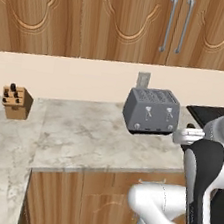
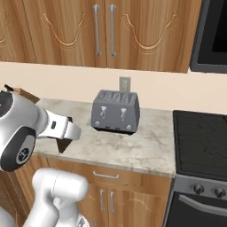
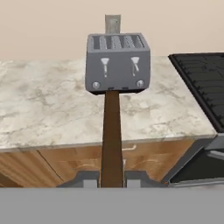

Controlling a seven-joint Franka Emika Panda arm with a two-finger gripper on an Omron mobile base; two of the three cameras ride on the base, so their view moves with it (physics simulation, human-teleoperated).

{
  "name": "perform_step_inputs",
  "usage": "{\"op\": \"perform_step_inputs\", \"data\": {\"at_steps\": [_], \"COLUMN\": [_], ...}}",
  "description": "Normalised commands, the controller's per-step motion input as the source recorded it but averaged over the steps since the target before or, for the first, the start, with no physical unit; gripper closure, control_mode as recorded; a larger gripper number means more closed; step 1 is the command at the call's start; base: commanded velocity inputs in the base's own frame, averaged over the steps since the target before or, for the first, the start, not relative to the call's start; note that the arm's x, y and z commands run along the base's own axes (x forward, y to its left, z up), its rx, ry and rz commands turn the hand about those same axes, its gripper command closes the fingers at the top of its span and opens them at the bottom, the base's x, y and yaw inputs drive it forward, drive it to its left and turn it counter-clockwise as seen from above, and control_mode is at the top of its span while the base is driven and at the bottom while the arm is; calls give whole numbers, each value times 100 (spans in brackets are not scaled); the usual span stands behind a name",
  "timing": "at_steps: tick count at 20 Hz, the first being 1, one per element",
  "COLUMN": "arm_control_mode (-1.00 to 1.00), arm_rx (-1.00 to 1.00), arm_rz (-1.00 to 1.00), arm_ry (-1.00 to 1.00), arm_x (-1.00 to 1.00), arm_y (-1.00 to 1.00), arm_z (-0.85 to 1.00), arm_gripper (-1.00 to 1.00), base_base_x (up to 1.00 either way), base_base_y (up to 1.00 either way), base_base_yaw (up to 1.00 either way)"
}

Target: Start the toaster. Once the lever pops up, take the bread to the plate on the dining counter.

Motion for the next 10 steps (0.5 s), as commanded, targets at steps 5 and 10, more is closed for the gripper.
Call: {"op": "perform_step_inputs", "data": {"at_steps": [5, 10], "arm_control_mode": [100, 100], "arm_rx": [0, 0], "arm_rz": [0, 0], "arm_ry": [0, 0], "arm_x": [0, 0], "arm_y": [0, 0], "arm_z": [0, 0], "arm_gripper": [100, 100], "base_base_x": [-100, -86], "base_base_y": [-23, -42], "base_base_yaw": [27, 66]}}
